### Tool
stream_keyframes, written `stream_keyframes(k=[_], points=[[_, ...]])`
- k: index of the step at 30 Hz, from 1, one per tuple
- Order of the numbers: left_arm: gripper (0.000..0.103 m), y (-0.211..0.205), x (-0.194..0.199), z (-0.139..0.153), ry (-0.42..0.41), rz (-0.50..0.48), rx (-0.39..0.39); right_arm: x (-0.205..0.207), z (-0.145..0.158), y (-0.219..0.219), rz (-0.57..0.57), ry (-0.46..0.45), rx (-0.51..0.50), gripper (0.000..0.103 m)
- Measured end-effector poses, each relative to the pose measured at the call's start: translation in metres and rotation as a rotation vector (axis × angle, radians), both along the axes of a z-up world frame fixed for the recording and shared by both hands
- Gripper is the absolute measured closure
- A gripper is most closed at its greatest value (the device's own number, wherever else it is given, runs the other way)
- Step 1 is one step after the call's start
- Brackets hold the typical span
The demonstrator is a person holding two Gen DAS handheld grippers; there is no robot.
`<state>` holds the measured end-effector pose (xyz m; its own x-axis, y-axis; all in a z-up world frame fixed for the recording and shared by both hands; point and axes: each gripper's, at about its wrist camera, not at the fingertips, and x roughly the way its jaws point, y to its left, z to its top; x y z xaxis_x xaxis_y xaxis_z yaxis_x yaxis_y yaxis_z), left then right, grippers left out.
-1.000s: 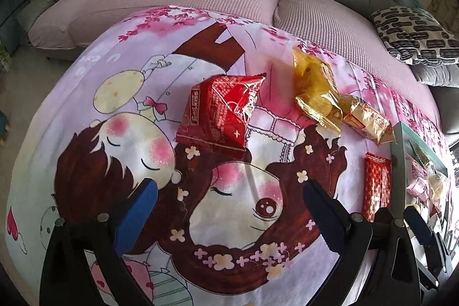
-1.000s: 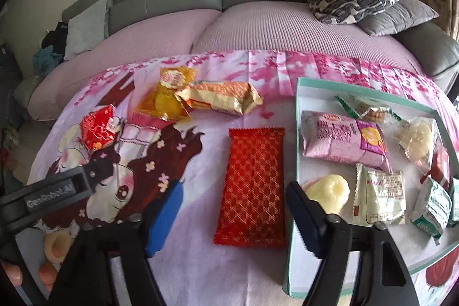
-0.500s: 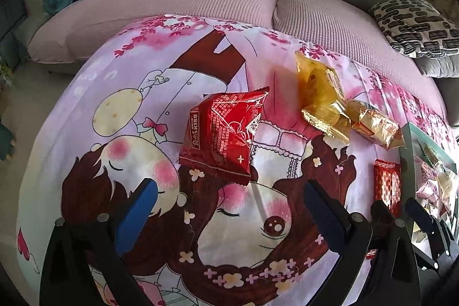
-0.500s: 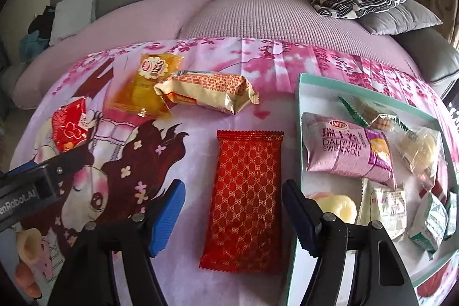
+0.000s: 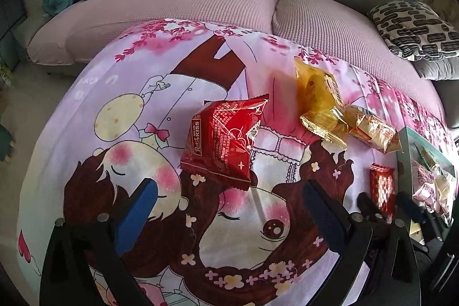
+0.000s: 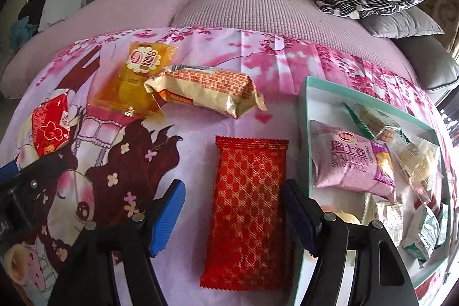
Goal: Organize snacks
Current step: 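Move the left gripper to the red foil bag while the right gripper approaches the red patterned pack, then grasp the red foil bag with the left gripper while the right gripper grasps the red patterned pack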
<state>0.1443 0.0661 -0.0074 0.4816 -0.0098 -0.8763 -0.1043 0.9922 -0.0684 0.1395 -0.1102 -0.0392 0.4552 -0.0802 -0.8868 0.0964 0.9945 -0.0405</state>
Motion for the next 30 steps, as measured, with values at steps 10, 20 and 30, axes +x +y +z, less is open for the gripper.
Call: stream_keyframes(k=[10,20,30], points=[[0.002,-0.003,0.002,-0.003,0.008,-0.004,0.005,-0.008,0.000,-0.006,0.020,-0.001,0.194,0.028],[0.002,-0.008,0.002,-0.009,0.028,-0.007,0.050,-0.026,0.000,0.006,0.059,0.010,0.150,0.042],[0.002,-0.013,0.003,-0.008,0.038,-0.048,0.070,-0.029,0.002,-0.002,0.076,-0.013,0.159,0.052]])
